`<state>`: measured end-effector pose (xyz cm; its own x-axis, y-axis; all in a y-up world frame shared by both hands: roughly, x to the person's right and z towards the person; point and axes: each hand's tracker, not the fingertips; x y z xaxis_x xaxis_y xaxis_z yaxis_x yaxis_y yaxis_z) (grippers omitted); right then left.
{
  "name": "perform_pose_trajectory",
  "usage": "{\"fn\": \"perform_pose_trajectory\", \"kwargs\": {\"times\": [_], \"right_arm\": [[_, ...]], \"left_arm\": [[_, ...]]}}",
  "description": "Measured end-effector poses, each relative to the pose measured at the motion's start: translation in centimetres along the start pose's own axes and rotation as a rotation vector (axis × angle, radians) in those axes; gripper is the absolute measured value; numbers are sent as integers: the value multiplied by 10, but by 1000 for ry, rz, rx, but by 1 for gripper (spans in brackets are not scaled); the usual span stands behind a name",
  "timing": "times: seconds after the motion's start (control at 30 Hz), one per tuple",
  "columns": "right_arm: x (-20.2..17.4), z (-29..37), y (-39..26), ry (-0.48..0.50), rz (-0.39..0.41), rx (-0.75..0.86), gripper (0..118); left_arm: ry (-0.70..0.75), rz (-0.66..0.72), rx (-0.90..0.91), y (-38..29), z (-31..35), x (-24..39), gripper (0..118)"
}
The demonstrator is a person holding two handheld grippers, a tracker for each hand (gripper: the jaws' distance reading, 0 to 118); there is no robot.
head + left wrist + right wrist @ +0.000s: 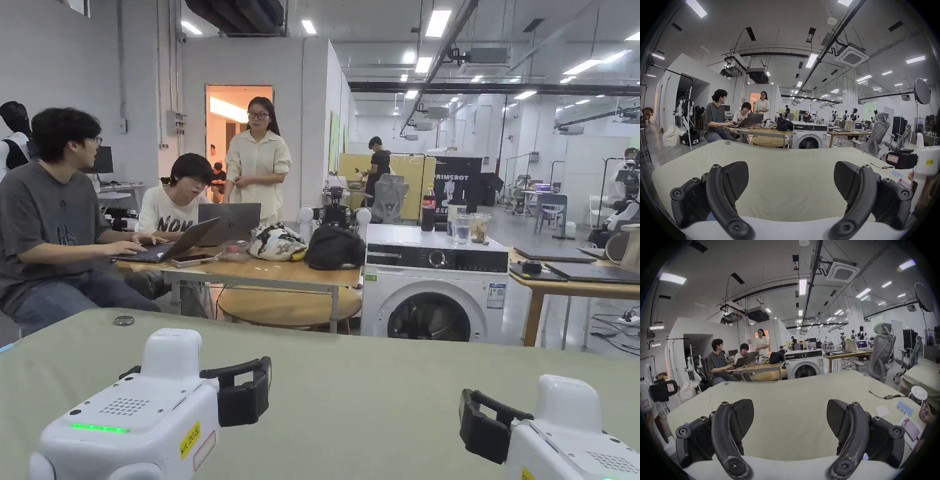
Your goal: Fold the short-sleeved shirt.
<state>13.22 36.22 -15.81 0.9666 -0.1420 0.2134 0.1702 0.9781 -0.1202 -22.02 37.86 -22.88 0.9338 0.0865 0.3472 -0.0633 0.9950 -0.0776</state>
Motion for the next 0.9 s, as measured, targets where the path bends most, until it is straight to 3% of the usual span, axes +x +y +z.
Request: {"fn": "perform_pose_trajectory", "kwargs": {"times": [0.17, 0.43, 0.7, 0.9], "right_arm": [[2, 0, 3, 68, -105, -34, 93], [-4, -1, 3, 17, -73, -26, 93], [0, -3, 4, 23, -137, -43, 93], [-3, -2, -1, -23, -84, -49, 93]], "left_arm": [[-8, -9, -1, 3, 3, 0, 106], [-25, -12, -32, 4, 2, 0, 106], [-35, -16, -32, 3, 4, 3, 106], [-31, -22, -41, 1, 3, 4, 106]]}}
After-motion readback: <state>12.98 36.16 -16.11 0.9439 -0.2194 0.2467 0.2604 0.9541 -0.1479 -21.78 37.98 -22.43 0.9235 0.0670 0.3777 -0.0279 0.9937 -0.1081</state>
